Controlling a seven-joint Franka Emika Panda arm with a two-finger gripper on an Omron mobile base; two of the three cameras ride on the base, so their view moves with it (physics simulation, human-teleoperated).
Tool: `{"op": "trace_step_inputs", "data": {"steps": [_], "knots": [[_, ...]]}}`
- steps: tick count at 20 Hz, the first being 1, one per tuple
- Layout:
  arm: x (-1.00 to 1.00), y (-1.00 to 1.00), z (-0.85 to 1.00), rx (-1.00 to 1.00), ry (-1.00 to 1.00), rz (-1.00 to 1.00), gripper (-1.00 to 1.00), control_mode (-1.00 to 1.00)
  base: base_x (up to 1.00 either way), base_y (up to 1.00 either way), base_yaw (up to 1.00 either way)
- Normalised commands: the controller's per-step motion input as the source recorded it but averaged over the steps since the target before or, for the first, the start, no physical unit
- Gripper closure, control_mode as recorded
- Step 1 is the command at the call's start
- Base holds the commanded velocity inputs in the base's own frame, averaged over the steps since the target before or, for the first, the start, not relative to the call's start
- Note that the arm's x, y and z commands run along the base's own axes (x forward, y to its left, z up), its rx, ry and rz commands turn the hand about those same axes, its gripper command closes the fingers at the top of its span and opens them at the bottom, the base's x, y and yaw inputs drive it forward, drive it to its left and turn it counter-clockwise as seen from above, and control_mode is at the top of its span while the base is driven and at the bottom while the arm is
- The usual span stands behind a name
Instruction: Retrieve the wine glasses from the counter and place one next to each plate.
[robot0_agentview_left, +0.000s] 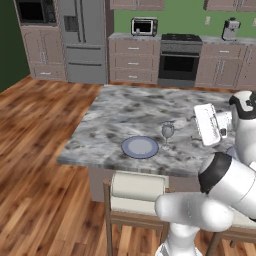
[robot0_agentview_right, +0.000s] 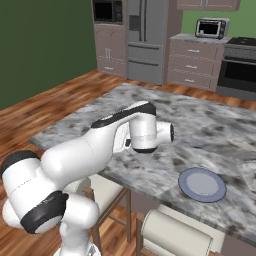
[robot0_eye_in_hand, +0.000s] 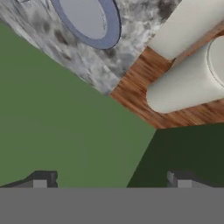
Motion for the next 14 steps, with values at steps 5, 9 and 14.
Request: {"op": "trace_step_inputs", "data": {"steps": [5, 9, 14], "knots": [[-0.51, 0.37, 0.00, 0.05, -0.02, -0.01, -1.00, -1.00, 0.00, 0.00, 0.00], [-0.50, 0.48, 0.09, 0.04, -0.03, 0.00, -1.00, -1.00, 0.00, 0.00, 0.00], [-0.17, 0.21, 0.02, 0.01, 0.00, 0.00, -1.00, 1.00, -0.38, 0.27, 0.00]]}}
